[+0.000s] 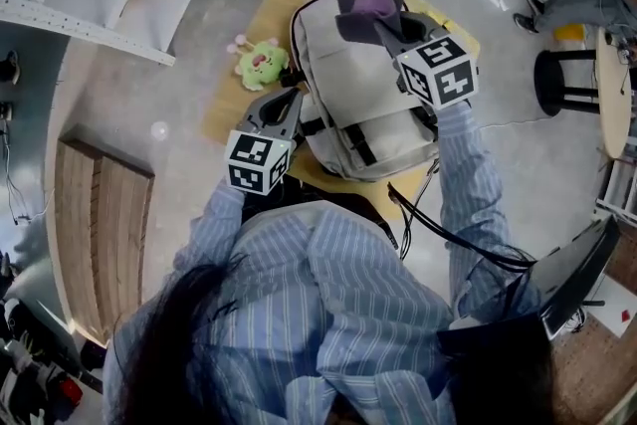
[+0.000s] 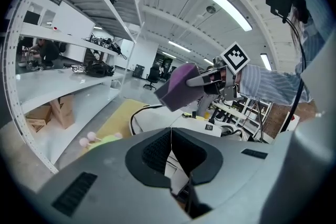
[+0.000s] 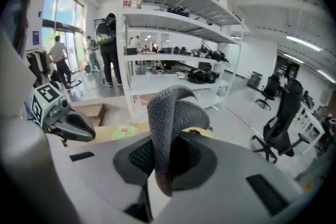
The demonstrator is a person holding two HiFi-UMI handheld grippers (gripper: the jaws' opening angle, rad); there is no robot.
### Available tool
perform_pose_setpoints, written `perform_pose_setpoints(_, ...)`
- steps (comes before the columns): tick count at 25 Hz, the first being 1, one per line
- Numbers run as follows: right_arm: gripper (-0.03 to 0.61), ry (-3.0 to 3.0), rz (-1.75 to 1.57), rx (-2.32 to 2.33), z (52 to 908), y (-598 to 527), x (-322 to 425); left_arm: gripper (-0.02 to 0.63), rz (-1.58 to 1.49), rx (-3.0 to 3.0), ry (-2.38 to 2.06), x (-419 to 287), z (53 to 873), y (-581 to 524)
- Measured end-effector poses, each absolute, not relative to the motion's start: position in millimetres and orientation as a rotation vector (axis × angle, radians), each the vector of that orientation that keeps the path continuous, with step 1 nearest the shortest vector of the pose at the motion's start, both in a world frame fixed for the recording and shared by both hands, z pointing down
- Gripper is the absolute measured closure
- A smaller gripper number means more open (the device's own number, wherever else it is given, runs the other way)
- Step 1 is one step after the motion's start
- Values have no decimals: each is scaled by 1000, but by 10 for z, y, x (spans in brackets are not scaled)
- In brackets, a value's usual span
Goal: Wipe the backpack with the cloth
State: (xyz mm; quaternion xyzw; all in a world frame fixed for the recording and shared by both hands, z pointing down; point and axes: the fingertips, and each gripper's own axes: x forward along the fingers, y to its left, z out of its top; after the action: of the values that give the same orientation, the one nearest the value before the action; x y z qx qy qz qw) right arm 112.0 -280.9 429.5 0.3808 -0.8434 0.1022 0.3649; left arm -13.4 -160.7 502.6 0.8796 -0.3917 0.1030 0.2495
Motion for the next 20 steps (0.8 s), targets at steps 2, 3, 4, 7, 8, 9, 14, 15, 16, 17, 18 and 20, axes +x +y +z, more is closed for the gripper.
perform_pose_setpoints(2,537,-2217,266,882,4420,-2740,717,607,284,2389,-1075,-159,5042,-1608)
perform_pose_setpoints(3,537,-2231,277,836,4517,-2699,534,607,284,2385,-1080,-171,5048,-1611)
perform_pose_setpoints(4,537,-2237,293,793,4629,-2652,371,607,282,2381,-1085,-181,5051,-1613)
perform_pose_setpoints(7,537,-2220,354,685,4998,-2492,43,607,279,2372,-1091,-197,5055,-1610)
perform_pose_setpoints(8,537,-2204,367,662,5117,-2451,1,607,278,2371,-1092,-200,5058,-1607)
perform_pose_setpoints(9,537,-2181,373,648,5231,-2422,-6,607,278,2369,-1094,-205,5063,-1602)
perform_pose_setpoints(14,537,-2053,371,702,5569,-2501,383,607,271,2355,-1101,-230,5089,-1583)
perform_pose_setpoints(15,537,-2035,380,732,5585,-2552,501,607,270,2353,-1101,-235,5093,-1583)
perform_pose_setpoints(16,537,-2020,390,766,5586,-2607,625,607,271,2353,-1100,-237,5098,-1583)
perform_pose_setpoints(17,537,-2006,399,803,5576,-2666,754,607,272,2353,-1098,-235,5101,-1582)
perform_pose_setpoints(18,537,-1993,407,842,5555,-2724,886,607,272,2354,-1096,-231,5102,-1581)
perform_pose_setpoints(20,537,-1970,422,918,5492,-2831,1154,607,271,2357,-1089,-219,5098,-1577)
